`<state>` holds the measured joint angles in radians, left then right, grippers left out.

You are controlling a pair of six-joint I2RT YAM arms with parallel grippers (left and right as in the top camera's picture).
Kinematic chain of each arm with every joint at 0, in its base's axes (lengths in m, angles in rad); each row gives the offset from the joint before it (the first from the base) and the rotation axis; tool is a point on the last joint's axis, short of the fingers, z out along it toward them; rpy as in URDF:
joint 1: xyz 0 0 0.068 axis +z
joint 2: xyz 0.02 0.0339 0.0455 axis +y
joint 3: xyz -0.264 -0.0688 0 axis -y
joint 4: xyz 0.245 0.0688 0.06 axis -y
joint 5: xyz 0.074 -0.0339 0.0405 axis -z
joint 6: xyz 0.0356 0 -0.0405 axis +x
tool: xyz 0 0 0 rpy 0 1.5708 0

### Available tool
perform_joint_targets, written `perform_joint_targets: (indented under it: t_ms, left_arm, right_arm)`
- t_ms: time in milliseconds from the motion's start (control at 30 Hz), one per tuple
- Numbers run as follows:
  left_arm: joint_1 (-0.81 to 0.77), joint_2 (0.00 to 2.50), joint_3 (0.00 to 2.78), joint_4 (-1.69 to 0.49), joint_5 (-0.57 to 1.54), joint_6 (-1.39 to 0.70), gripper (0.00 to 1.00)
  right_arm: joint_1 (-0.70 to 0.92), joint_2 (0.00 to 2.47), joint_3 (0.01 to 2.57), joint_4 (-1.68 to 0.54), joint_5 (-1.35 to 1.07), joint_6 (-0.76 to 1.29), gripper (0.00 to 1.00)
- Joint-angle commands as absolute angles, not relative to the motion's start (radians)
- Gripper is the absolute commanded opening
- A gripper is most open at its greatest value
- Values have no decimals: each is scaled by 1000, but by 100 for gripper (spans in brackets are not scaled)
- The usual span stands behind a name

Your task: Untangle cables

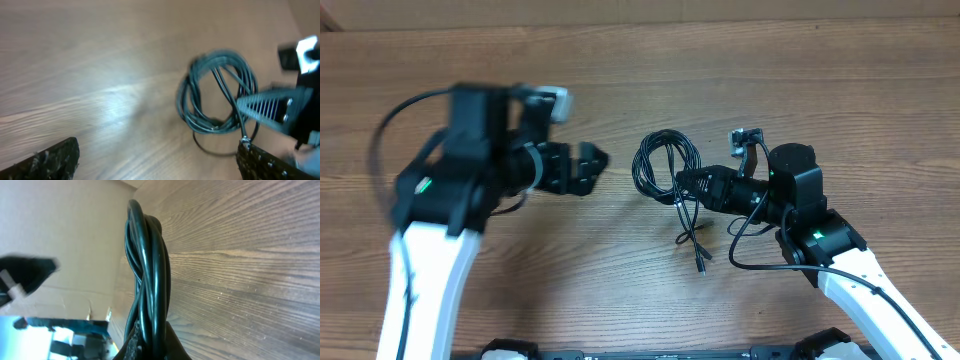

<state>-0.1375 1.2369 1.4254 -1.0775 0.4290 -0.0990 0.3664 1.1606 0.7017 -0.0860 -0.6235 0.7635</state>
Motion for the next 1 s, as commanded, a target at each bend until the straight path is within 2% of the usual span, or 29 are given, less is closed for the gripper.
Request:
perform_joint_targets:
  t_ms: [0,167,267,367,600,767,967]
  left_arm:
    - [-95,1085,1332,-1047,362,-254,99]
    - [-102,999,1090,-902,430,-517,100]
    - [-119,1005,941,-710,608,-588,100]
    - [-137,1032,831,-513,697,-711,99]
    - [-227,1143,702,-77,751,-971,99]
    - [-327,1253,702,47,733,-1037,100]
    - [-341,1318,702,47,746,-1037,71]
  right_arm:
    - [363,1157,731,-67,-603,872,4]
    - [363,1157,731,-41,-603,890,4]
    - [363,1157,731,-37,-604,922,4]
    - [365,1157,731,-34,-607,940,4]
    - [365,1157,731,-35,-607,970,4]
    - [365,1157,731,-34,-607,970,4]
    - [365,1157,731,-34,-606,973,4]
